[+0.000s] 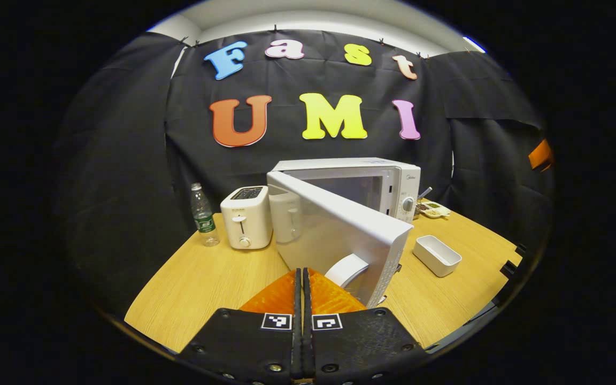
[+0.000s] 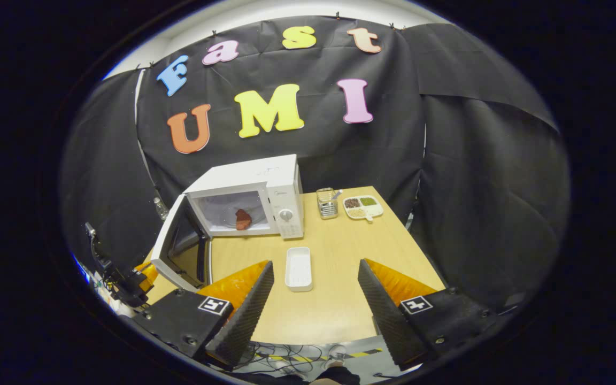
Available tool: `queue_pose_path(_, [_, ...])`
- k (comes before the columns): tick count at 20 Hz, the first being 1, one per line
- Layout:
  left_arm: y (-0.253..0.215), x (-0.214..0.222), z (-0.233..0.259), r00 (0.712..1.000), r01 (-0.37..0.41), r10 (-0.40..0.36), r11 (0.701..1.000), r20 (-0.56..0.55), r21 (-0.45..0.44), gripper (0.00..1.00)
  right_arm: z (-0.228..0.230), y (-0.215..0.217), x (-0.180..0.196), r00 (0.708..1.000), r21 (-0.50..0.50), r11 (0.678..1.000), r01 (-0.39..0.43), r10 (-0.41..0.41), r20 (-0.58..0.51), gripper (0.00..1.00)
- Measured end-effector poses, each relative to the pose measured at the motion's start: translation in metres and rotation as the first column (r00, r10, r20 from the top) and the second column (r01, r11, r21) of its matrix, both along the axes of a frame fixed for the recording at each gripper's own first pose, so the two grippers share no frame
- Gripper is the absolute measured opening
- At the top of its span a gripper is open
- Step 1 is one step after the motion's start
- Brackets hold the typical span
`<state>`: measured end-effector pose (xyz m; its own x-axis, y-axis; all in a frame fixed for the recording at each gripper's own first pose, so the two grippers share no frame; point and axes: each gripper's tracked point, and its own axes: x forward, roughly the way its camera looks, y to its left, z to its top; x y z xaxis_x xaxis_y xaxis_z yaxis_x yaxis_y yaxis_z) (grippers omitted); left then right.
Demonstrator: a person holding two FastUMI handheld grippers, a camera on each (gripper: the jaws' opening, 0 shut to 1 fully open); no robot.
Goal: Open the microwave oven with the left hand, put the food in, and close the microwave oven.
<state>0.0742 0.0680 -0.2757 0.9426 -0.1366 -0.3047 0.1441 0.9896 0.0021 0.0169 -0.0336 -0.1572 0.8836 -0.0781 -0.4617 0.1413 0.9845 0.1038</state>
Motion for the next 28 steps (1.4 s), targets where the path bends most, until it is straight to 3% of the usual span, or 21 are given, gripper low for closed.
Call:
queue_pose_path(15, [-0.123,0.06,0.004,0.982,0.186,-0.186,0.982,-0.011,-0.003,0.0,-0.006,-0.059,0.025,0.998,0.027,0.998,0.065,-0.064,-0.01,1.0])
queue_pose_path(24, [-0.175,0.122,-0.006,0.983,0.181,-0.181,0.983,-0.02,-0.014,0.0,-0.012,-0.103,0.061,0.997,0.029,0.997,0.067,-0.067,-0.024,1.0])
queue_pose_path(25, [-0.18,0.13,-0.007,0.984,0.174,-0.174,0.985,-0.022,-0.018,0.0,-0.011,-0.108,0.064,0.998,0.027,0.997,0.066,-0.065,-0.023,0.92])
queue_pose_path(28, [-0.192,0.154,-0.012,0.988,0.154,-0.155,0.988,-0.027,-0.028,0.0,-0.009,-0.122,0.075,0.998,0.012,0.998,0.062,-0.061,-0.018,1.0])
